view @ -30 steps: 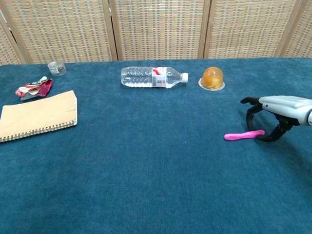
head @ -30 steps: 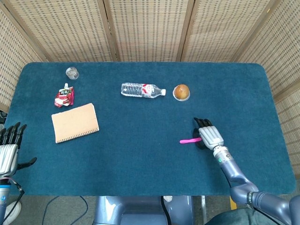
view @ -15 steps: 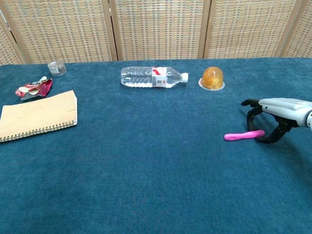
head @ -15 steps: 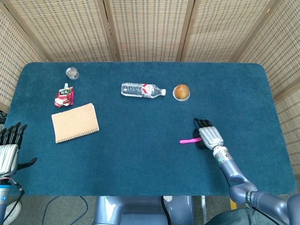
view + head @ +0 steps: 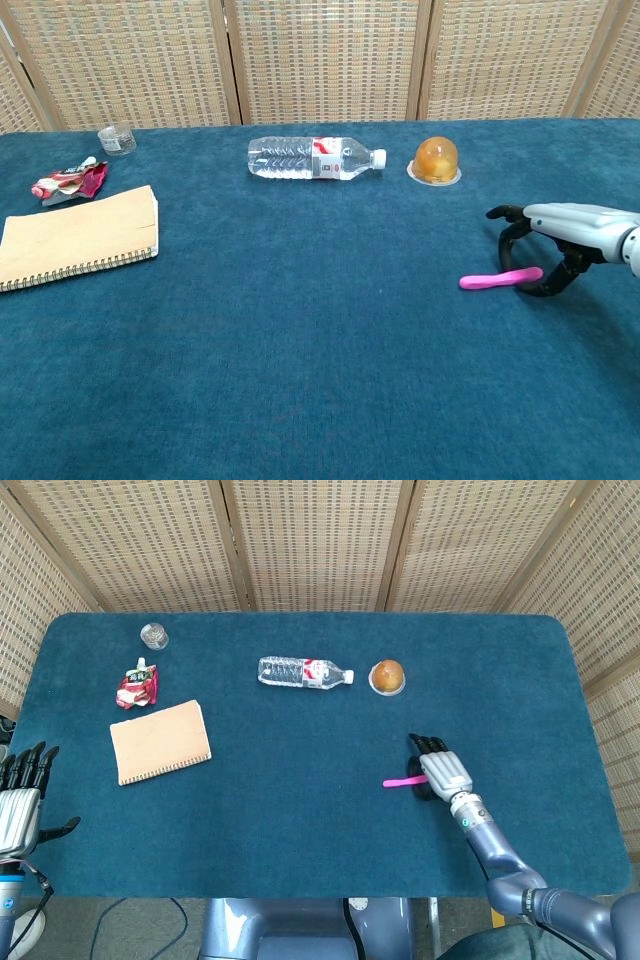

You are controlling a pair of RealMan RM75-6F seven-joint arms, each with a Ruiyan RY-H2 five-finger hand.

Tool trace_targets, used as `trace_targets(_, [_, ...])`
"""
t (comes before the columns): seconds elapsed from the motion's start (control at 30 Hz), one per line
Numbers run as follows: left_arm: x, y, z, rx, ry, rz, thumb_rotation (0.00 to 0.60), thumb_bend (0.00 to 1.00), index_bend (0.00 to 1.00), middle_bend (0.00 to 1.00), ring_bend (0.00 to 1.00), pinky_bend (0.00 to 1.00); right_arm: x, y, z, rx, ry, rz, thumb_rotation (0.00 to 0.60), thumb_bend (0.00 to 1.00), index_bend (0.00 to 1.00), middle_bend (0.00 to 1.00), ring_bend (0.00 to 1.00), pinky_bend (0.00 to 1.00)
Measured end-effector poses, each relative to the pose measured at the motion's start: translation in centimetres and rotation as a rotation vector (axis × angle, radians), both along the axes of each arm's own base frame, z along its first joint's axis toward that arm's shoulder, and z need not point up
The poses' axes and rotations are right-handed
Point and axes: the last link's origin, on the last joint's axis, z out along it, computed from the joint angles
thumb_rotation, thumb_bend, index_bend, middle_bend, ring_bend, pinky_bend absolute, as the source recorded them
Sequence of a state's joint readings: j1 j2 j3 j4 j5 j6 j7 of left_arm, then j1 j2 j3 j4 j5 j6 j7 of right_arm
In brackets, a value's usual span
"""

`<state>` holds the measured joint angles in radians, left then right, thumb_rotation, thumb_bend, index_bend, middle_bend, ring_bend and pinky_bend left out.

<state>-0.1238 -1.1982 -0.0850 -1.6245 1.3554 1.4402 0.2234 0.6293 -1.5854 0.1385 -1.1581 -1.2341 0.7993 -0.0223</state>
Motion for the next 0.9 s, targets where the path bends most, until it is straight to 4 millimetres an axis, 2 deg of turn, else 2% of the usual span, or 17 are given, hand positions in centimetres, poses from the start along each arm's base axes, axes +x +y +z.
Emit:
trace_targets(0.27, [-0.03, 0.00, -0.04, -0.002, 0.001, 0.002, 0.600, 0.00, 0.00, 0.00, 0.00, 0.00, -0.16, -0.14, -0.18, 0.001, -0.010, -0.018, 0.600, 0.58, 0.59, 0.07, 0.00, 0.00])
trace_targets(0.63, [0.02, -0.01, -0.20, -0.008, 0.002, 0.004, 0.600, 0.00, 0.00, 0.00, 0.00, 0.00, -0.01, -0.20, 0.05, -0.002, -0.030, -0.025, 0.600, 0.58, 0.66, 0.13, 0.00, 0.00])
trace_targets(0.9, [0.07, 0.13, -0.27, -0.016, 0.001, 0.002, 0.600, 0.00, 0.00, 0.00, 0.00, 0.00, 0.64, -0.19, 0.37, -0.013, -0.075, -0.037, 0.600, 0.58, 0.67, 0.14, 0.00, 0.00])
